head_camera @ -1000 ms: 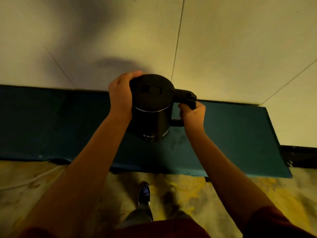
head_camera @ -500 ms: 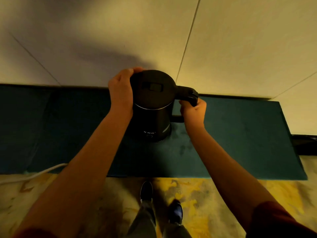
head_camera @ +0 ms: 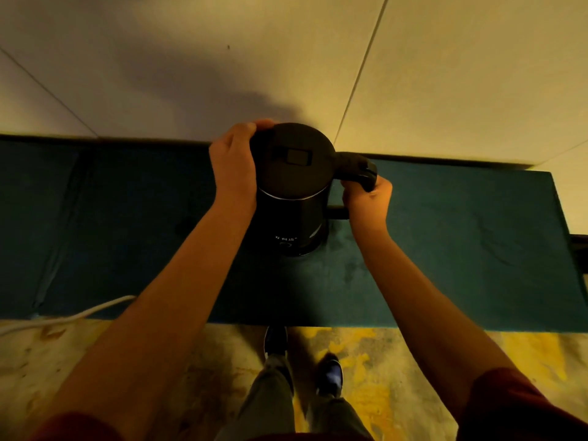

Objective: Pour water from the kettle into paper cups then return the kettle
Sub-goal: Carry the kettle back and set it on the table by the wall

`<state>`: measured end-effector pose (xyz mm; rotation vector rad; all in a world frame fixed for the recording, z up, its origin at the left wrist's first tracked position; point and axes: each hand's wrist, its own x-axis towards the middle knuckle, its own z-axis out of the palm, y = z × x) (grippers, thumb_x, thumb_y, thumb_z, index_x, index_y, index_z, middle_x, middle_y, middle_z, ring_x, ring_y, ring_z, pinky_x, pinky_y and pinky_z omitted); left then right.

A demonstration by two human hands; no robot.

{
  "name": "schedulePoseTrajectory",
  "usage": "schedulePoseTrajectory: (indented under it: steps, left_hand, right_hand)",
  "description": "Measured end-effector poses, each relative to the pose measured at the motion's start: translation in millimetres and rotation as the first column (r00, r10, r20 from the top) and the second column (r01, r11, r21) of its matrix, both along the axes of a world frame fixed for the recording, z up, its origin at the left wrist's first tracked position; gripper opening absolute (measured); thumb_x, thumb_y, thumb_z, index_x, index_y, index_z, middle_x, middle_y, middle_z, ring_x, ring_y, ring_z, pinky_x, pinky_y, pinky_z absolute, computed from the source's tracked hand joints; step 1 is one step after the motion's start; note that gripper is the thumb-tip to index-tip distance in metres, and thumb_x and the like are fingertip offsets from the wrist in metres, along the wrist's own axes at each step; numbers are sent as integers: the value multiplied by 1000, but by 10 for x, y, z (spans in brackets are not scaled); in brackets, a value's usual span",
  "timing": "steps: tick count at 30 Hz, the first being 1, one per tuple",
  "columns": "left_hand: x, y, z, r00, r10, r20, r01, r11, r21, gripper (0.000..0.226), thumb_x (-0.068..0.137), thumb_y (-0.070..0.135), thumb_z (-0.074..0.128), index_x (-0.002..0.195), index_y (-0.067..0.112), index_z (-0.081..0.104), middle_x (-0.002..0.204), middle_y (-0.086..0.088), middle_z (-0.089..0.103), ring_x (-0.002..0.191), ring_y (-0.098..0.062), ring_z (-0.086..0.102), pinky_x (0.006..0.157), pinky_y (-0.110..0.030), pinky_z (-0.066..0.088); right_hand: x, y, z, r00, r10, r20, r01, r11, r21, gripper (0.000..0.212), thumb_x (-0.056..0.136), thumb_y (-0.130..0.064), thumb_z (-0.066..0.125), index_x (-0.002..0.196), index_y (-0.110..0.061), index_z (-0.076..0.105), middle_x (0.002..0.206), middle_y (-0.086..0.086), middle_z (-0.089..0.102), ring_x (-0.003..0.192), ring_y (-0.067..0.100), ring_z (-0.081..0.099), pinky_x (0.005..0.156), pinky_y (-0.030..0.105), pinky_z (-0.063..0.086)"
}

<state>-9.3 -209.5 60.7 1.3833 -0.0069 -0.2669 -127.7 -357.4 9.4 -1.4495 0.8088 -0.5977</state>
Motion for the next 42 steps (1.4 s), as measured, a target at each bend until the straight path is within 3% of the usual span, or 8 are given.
schedulePoseTrajectory:
  steps: [7, 12, 16, 21, 26, 32, 35, 42]
  left_hand:
    - [11, -20, -141, 1000, -8, -17, 8, 1000, -8, 30, 94, 16, 48, 88, 14, 78, 99, -8, 78, 100, -24, 71, 92, -41, 57]
    - [-8, -105, -237, 1000, -2, -21, 3, 1000, 25, 30, 94, 15, 49, 90, 10, 78, 99, -9, 78, 99, -24, 72, 91, -41, 58]
    - [-5, -95, -322, 1000, 4, -31, -4, 1000, 18, 29, 93, 12, 49, 91, 7, 78, 98, -11, 78, 99, -25, 72, 94, -45, 56]
    - [20, -125, -375, 1000, -6, -13, 6, 1000, 12, 29, 91, 14, 50, 89, 7, 78, 98, -12, 78, 100, -27, 72, 96, -46, 55]
    - [56, -159, -376, 1000, 2, 13, -3, 999, 34, 30, 91, 16, 51, 83, 18, 79, 94, -6, 79, 97, -21, 72, 93, -40, 56]
    - [-37, -152, -423, 998, 13, 56, -17, 998, 64, 29, 92, 16, 51, 87, 13, 80, 94, -5, 79, 97, -21, 72, 92, -40, 57]
    - [-89, -131, -435, 996, 12, 86, -15, 999, 31, 29, 92, 15, 50, 90, 7, 78, 97, -10, 78, 100, -24, 72, 94, -41, 56]
    - [-195, -132, -427, 987, 16, 158, -24, 998, 52, 30, 93, 13, 49, 95, -2, 75, 100, -10, 78, 102, -23, 71, 95, -38, 55]
  right_hand:
    - [-11, -9, -87, 998, 52, 33, -53, 998, 38, 36, 80, -1, 57, 58, -30, 57, 46, -19, 53, 44, -7, 50, 41, 11, 43]
    - [-48, -68, -218, 1000, 6, -11, -6, 1000, 22, 26, 76, -8, 59, 57, -24, 51, 54, -7, 46, 44, -2, 45, 43, 16, 41]
    - [-46, -70, -323, 999, 10, -52, -10, 1000, 10, 22, 76, -11, 60, 60, -20, 48, 59, 2, 43, 59, 15, 42, 54, 27, 35]
    - [-50, -103, -413, 995, 1, -100, 0, 1000, 6, 41, 88, 9, 61, 61, -19, 49, 60, 1, 44, 58, 13, 42, 52, 27, 36]
    - [-4, -173, -441, 994, 13, -104, -14, 1000, -13, 34, 87, 7, 61, 64, -16, 52, 63, 7, 47, 60, 16, 44, 50, 23, 37]
    - [-56, -213, -477, 987, 19, -162, -23, 999, -23, 44, 89, 10, 61, 59, -20, 52, 55, -5, 51, 52, 5, 48, 49, 23, 41]
    - [-96, -212, -459, 990, 59, -130, -64, 997, -33, 50, 86, 19, 56, 58, -23, 53, 44, -17, 56, 44, -10, 52, 44, 10, 42]
    - [-177, -253, -407, 986, 127, -109, -134, 989, -66, 47, 86, 18, 57, 59, -21, 55, 54, -8, 52, 45, -8, 52, 47, 11, 42]
